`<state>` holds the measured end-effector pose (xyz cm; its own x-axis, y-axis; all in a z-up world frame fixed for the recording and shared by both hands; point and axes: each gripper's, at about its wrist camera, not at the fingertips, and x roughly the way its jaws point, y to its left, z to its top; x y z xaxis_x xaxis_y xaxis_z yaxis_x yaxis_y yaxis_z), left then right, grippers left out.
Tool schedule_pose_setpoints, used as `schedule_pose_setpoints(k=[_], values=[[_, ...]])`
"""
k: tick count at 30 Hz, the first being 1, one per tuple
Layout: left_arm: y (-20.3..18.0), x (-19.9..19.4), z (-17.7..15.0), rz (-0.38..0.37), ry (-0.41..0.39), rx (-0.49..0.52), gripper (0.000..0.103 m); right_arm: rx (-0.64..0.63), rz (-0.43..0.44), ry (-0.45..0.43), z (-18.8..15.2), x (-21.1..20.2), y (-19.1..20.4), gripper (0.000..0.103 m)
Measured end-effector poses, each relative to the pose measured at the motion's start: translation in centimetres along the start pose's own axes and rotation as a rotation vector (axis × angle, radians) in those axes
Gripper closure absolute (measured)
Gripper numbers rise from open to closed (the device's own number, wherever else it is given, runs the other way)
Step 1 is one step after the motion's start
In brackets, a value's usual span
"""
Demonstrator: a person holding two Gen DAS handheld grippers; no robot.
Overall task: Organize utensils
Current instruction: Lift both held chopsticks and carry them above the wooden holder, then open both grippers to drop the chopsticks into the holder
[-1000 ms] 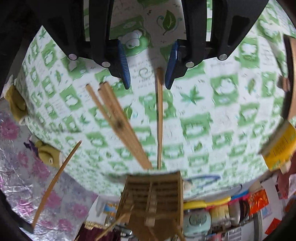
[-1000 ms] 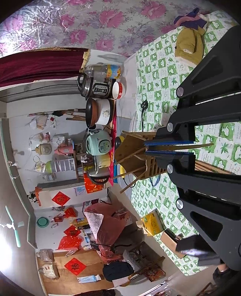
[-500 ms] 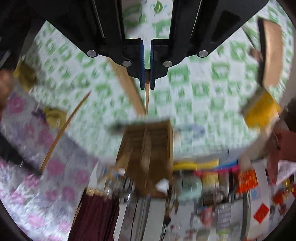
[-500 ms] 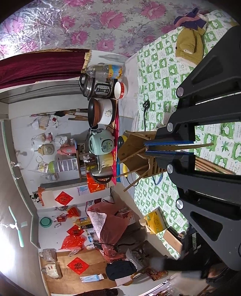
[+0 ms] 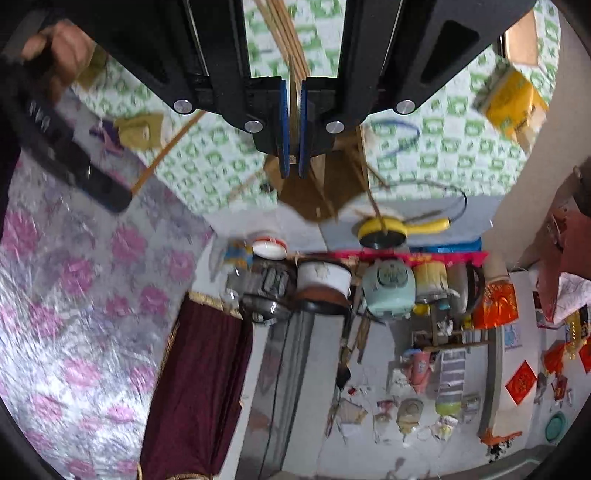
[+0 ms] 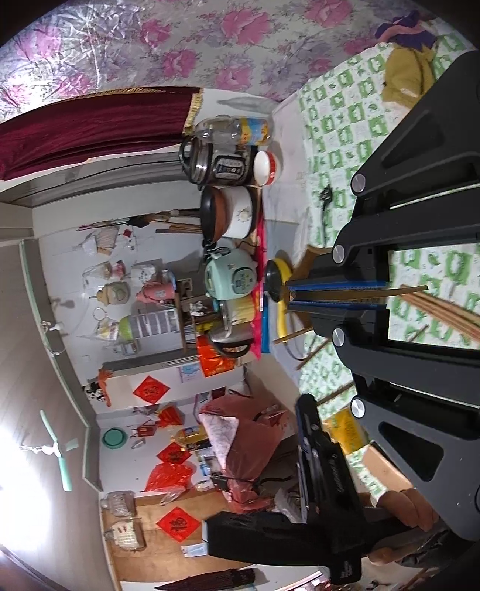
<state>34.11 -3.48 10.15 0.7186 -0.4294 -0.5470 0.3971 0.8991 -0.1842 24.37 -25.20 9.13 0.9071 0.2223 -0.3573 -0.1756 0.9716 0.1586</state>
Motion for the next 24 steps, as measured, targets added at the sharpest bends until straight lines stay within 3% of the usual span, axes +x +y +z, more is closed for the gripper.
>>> schedule_pose_setpoints(k=[5, 10, 17, 24], values=[[0.4, -0.9, 4.4, 0.082, -0.144, -0.028, 0.098, 0.028, -0.029, -0.109, 2.2, 0.8, 0.0, 0.097], [0.9, -0.4, 6.0, 0.178, -0.249, -0.06, 0.098, 0.077, -0.031, -0.161, 3.6, 3.1, -0.7, 0.097], [1.8, 3.0, 5.1, 0.195, -0.259, -0.1, 0.098, 0.096, -0.032, -0.129, 3.2, 7.9, -1.9, 0.097], [2.7, 5.0, 4.2, 0.189, -0.245, -0.113, 0.098, 0.128, -0.049, -0.142, 2.6, 10.0, -3.4, 0.097]])
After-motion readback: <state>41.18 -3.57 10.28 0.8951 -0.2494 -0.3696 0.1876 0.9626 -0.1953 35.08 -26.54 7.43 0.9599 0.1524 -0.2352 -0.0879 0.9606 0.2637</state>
